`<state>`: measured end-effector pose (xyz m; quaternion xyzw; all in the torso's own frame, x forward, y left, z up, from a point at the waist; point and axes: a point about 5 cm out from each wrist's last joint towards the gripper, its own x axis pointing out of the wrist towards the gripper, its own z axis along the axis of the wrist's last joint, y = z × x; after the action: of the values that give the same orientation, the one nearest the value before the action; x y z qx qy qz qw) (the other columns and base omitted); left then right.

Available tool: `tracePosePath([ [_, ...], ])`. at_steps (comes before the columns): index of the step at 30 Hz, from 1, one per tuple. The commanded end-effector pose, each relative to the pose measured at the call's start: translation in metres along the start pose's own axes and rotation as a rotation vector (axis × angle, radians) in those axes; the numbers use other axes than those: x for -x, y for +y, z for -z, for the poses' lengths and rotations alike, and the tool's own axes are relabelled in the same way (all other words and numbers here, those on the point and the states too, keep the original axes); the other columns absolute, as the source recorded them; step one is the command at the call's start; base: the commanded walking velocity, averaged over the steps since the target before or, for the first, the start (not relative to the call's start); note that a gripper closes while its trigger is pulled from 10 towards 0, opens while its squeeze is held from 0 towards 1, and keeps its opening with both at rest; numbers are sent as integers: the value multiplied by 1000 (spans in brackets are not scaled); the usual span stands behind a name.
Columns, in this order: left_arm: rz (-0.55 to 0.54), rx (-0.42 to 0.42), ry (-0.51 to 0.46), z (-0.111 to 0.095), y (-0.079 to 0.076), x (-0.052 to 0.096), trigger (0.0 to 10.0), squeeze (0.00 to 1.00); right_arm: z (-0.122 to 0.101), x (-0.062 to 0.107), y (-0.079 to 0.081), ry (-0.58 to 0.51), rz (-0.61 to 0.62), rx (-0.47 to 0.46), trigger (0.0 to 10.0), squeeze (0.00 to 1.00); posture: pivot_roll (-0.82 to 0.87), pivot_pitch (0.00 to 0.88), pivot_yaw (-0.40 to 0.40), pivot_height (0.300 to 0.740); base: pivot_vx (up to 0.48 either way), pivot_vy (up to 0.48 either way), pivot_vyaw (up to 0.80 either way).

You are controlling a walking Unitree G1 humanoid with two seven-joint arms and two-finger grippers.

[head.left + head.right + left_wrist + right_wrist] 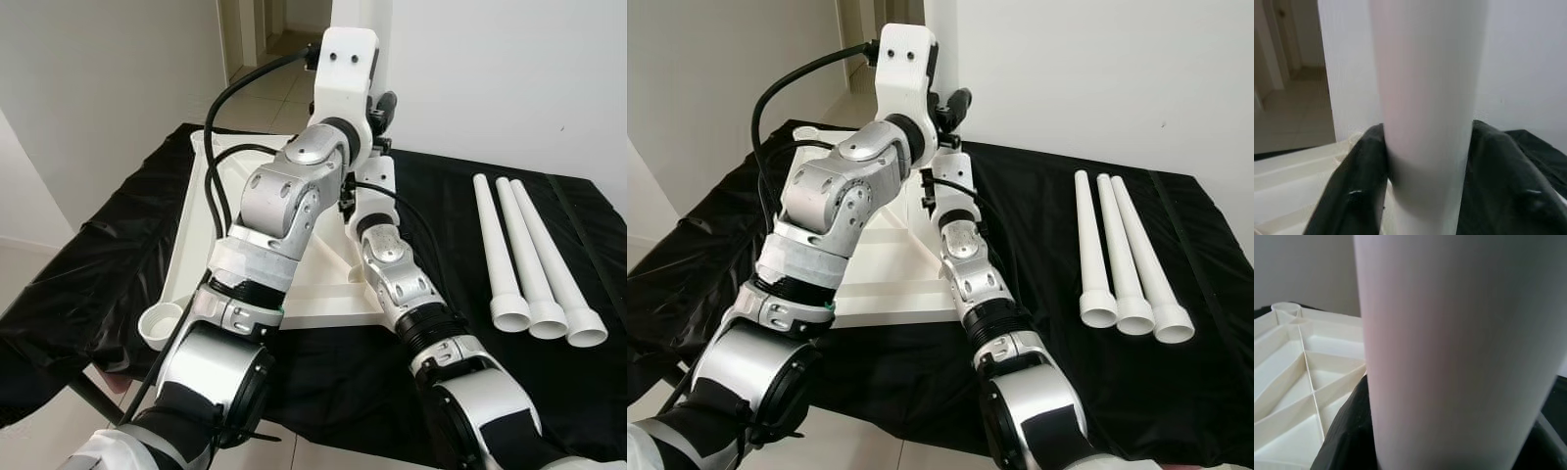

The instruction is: Building children table

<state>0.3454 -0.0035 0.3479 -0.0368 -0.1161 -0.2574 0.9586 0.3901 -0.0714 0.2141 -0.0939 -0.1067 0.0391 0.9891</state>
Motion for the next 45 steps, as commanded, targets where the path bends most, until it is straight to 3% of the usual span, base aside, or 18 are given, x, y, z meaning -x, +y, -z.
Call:
tracePosePath([
  [1, 13, -2, -38, -7, -3, 0, 10000, 1000, -3, -2, 1, -1, -1, -6, 0, 0, 38, 4, -12, 740, 0, 0, 0],
  [3, 16, 6, -46, -8, -3, 0, 10000, 1000, -2, -2, 0, 1, 6, -5, 0, 0, 38, 4, -12, 740, 0, 0, 0],
  [4, 19, 9, -53, -9, -3, 0, 10000, 1000, -2, -3, -1, 6, 14, -4, 2706, 0, 38, 4, -12, 740, 0, 0, 0],
  [5, 22, 10, -62, -11, -4, 0, 10000, 1000, -2, -3, -2, 11, 21, -6, 10000, 0, 38, 4, -12, 740, 0, 0, 0],
  [10, 43, 44, -105, -18, -6, 1, 10000, 1000, -1, -4, -5, 20, 42, -37, 10000, 0, 39, 6, -12, 740, 0, 0, 0],
  [11, 56, 44, -114, -20, -6, 2, 10000, 0, -1, -4, -6, 21, 47, -40, 10000, 0, 39, 6, -12, 740, 0, 0, 0],
  [17, 107, 103, -146, -19, -2, 10, 10000, 0, 3, -3, -19, 35, 95, -94, 10000, 0, 41, 2, -14, 740, 0, 0, 0],
  [28, 132, 78, -141, 2, 10, 28, 10000, 0, 11, 8, -44, 6, 137, -139, 10000, 0, 33, 0, -10, 740, 0, 0, 0],
  [31, 137, 62, -130, 12, 12, 36, 10000, 0, 13, 16, -49, -7, 134, -121, 10000, 0, 29, 0, -10, 740, 0, 0, 0],
  [33, 154, -9, -141, 24, 14, 47, 10000, 0, 16, 28, -54, -30, 99, -114, 10000, 0, 26, 0, -11, 740, 0, 0, 0],
  [39, 170, -42, -145, 31, 14, 54, 10000, 0, 17, 36, -56, -43, 74, -125, 10000, 0, 26, 0, -11, 740, 0, 0, 0],
  [45, 301, -117, -72, 67, 7, 76, 10000, 0, 21, 61, -60, -67, 13, -100, 10000, 0, 18, 0, -15, 740, 0, 0, 0],
])
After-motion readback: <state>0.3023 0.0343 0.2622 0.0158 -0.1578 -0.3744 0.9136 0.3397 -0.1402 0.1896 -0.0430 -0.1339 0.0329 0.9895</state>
